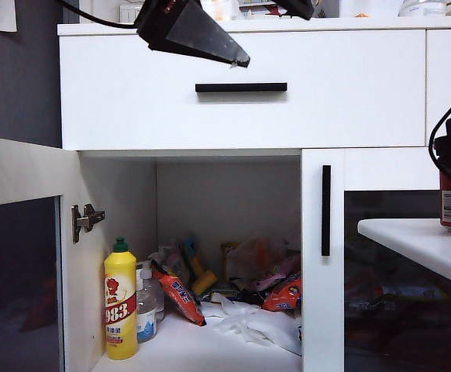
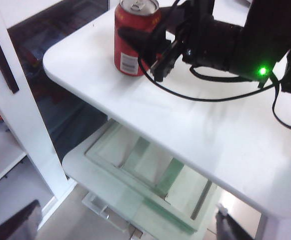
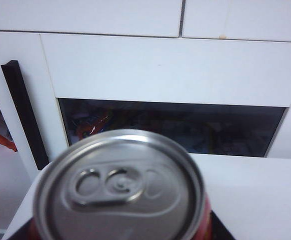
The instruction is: Open the left door of the white cabinet, pick up a can of beverage from the table on the right, place it inside the cabinet, and finally close the cabinet door.
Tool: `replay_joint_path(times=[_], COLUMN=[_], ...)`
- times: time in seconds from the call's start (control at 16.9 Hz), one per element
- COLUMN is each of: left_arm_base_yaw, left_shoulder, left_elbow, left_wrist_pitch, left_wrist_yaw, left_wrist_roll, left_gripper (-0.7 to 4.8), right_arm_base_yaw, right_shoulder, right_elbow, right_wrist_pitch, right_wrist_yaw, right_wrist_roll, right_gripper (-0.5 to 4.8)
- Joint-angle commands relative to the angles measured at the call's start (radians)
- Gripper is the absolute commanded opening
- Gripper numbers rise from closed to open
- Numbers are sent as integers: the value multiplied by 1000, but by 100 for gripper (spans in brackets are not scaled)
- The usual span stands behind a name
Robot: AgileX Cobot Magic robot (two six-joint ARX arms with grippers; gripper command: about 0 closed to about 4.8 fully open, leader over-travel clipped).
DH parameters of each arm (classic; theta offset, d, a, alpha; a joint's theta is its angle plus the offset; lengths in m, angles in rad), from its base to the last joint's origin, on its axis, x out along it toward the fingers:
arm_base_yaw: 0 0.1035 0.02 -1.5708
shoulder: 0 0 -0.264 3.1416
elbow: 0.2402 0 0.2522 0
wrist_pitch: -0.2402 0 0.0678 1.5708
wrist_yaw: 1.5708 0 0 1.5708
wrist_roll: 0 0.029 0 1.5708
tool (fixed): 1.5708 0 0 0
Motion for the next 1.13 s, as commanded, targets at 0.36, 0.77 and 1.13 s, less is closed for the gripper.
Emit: replay_joint_path(times=[0.36,0.77,1.13], left_arm_base_yaw=[9,9,9], left_shoulder=[-119,-334,-496], left_elbow=[2,2,2], left_wrist_pitch=[-68,-261,-402], left_wrist_yaw=[-5,-116,-192], left_wrist_roll=[-6,-3,-16], left_gripper=[479,479,479], right_arm_base_yaw=[157,416,550], right_shoulder=[-238,-222,175], right_elbow=[20,299,349], right_wrist_pitch=[-3,-183,-11], right_wrist_yaw=[-120,-123,-131], right_wrist_roll=[26,27,37], right_gripper=[157,157,157])
